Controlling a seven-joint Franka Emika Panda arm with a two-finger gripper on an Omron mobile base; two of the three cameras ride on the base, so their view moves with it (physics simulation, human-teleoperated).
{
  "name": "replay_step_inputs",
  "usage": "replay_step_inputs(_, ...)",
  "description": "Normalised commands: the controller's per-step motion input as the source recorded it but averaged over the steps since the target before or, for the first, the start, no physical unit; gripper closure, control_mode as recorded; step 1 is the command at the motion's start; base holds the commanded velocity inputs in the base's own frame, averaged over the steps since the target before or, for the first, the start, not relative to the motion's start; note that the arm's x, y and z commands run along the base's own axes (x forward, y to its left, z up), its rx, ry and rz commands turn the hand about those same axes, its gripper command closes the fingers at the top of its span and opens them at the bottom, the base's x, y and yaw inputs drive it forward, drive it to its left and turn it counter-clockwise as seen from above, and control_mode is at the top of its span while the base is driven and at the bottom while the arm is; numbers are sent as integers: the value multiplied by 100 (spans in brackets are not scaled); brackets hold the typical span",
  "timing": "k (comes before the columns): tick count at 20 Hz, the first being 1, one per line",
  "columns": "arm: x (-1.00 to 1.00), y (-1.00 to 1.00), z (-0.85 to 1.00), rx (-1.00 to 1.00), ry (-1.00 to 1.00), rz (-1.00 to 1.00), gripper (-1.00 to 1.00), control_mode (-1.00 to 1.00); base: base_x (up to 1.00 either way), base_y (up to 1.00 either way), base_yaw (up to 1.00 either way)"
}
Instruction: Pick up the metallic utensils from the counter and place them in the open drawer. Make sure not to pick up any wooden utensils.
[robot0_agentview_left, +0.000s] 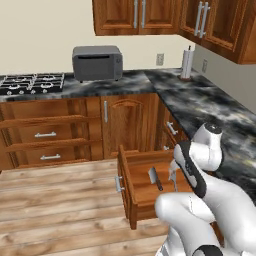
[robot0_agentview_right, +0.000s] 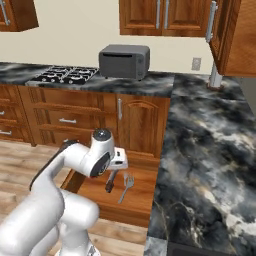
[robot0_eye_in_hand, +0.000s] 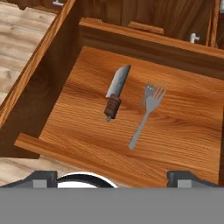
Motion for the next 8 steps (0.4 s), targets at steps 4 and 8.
replay_step_inputs(4,-60,10,71,0,-20,-1,-100,-100,0,0,0)
replay_step_inputs(8,-56,18,77,0,-25,-4,-100,-100,0,0,0)
